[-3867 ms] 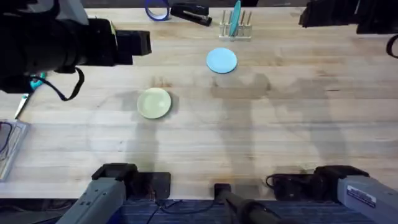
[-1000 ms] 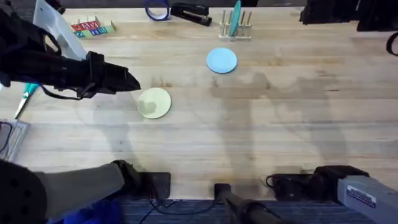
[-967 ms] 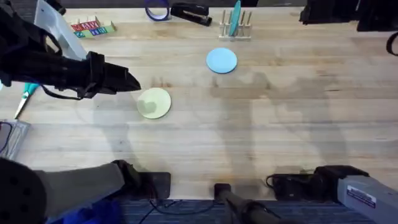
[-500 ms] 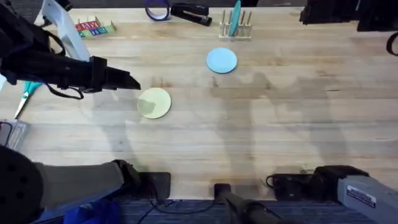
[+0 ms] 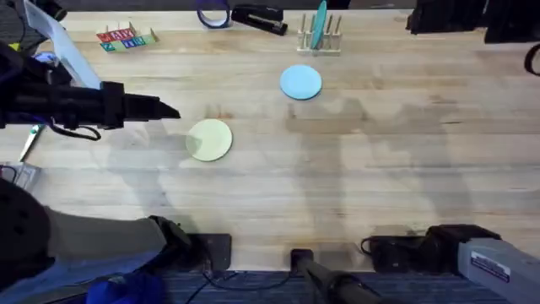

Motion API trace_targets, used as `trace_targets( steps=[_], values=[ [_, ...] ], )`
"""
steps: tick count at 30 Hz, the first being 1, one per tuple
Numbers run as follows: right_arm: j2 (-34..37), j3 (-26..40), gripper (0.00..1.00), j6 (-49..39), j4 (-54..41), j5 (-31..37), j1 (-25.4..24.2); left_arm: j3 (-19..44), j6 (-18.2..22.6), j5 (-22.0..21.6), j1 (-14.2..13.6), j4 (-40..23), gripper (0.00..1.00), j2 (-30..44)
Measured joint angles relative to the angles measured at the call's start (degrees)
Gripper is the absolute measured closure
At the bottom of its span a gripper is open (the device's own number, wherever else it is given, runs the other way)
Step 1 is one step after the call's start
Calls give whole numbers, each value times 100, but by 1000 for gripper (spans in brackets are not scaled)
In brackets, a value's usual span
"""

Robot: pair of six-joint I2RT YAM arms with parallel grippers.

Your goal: Pick up the plates from the table one by one and place each into a slot on the dish rack.

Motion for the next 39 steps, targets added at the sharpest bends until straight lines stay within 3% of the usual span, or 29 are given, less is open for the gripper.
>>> trace_targets(
  steps=[7, 20, 30, 39],
  values=[
    [-1, 0, 5, -44, 0, -1, 0, 1, 412, 116, -6, 15, 960, 74],
    [-1, 0, 6, -85, 1, -1, 0, 2, 511, 74, -6, 0, 960, 73],
    [0, 0, 6, -85, 20, -1, 0, 2, -5, -229, -6, 168, 960, 73],
    [0, 0, 5, -85, 22, -1, 0, 2, -154, -247, -6, 251, 960, 75]
  ],
)
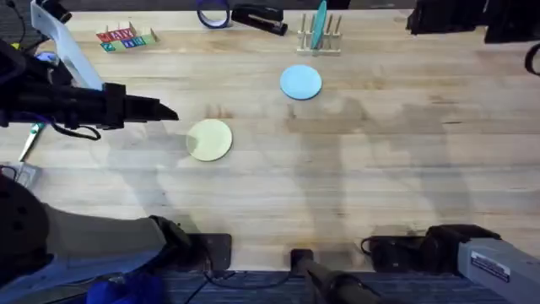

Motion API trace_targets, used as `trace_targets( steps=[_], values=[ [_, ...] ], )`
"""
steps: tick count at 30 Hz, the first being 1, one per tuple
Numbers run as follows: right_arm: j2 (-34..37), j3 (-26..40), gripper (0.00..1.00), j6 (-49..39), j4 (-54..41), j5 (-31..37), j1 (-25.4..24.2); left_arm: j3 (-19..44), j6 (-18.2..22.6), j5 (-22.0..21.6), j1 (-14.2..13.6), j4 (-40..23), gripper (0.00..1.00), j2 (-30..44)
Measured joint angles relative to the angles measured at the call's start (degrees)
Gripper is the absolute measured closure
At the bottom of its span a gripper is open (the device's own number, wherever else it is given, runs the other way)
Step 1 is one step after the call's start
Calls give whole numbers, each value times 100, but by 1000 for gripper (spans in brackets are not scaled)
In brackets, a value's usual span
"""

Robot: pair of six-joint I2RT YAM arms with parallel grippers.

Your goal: Pick up the plates from the table one by one and place each into a slot on the dish rack.

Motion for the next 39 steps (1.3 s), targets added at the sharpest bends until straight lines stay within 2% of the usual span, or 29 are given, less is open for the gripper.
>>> trace_targets(
  steps=[5, 11, 39],
  values=[
    [0, 0, 5, 0, 0, 0, -2, 0, -215, 62, -34, 248, 961, 0],
    [0, 0, 5, 0, 0, 0, 0, 4, -276, 38, -98, 247, 960, 215],
    [0, 0, 6, 0, 2, 0, 0, 7, -301, 22, -148, 804, 960, 1801]
  ],
)
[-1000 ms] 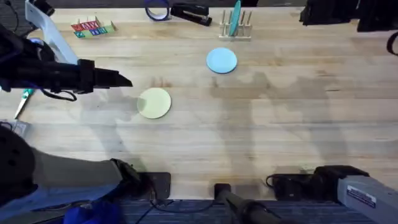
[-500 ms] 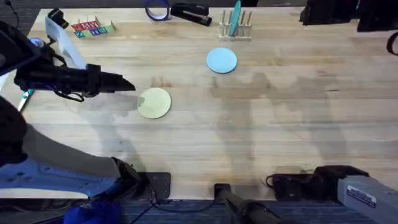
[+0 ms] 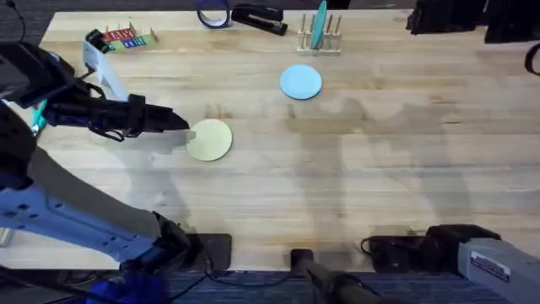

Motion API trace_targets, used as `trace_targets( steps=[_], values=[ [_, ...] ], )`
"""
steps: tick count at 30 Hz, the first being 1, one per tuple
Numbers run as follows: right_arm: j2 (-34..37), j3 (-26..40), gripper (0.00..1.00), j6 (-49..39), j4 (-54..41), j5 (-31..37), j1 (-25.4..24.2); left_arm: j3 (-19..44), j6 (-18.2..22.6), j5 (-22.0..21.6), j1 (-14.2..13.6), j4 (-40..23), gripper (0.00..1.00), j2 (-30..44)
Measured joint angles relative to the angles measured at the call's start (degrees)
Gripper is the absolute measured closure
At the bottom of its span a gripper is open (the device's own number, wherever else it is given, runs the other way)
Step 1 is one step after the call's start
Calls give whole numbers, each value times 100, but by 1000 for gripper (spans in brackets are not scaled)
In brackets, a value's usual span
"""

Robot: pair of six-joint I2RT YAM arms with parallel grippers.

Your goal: Pick up the plates from the table one by one and place each into a slot on the dish rack.

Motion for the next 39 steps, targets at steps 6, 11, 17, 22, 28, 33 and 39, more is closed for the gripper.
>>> trace_targets(
  steps=[6, 11, 17, 22, 28, 33, 39],
  values=[
    [0, 0, 6, 0, 0, 0, 0, 2, 2, -55, -291, 107, 960, 306],
    [0, 0, 6, 0, 0, 0, 0, 2, 2, -173, -491, 220, 959, 546],
    [0, 0, 5, 0, 0, 0, -1, 2, 1, -228, -419, 285, 959, 629],
    [-2, 0, 5, 0, 47, 0, -2, -49, -8, -200, -255, 510, 959, 627],
    [0, 0, 5, 0, 214, 0, 0, -201, -176, 0, -203, 723, 959, 605],
    [-1, 0, 5, 0, 258, -2, 0, -210, -212, 14, -203, 736, 959, 605],
    [0, 0, 5, 7, 258, -5, -1, -227, -257, 45, -203, 773, 959, 605]
  ],
)
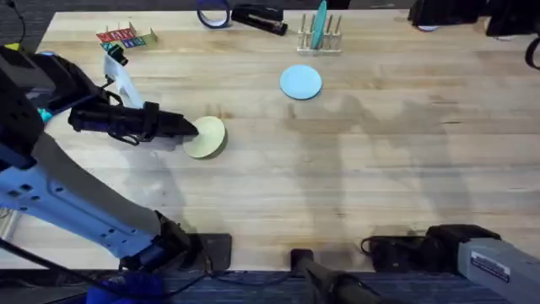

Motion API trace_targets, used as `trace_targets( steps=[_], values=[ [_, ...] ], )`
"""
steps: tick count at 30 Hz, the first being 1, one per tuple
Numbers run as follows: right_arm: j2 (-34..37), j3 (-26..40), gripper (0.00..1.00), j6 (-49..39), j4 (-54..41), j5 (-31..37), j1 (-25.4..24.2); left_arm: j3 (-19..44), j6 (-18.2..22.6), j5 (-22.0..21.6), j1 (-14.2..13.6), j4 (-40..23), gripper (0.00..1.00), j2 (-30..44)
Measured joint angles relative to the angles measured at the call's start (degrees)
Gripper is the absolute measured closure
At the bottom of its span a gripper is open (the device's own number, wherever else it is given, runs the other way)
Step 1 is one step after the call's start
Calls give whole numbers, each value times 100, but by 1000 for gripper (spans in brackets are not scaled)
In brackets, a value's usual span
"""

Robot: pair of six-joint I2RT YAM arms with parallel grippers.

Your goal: Pick up the plates from the table one by one and place each into a slot on the dish rack.

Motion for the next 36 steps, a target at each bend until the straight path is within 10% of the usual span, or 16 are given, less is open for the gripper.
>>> trace_targets(
  steps=[20, 36],
  values=[
    [742, 2, 6, 2167, 18, -2428, 513, -2, -23, 1, 0, 4, 958, 0],
    [1677, 0, 6, 2915, 362, -2873, 1569, -2, -23, 1, 0, 7, 957, 0]
  ],
)
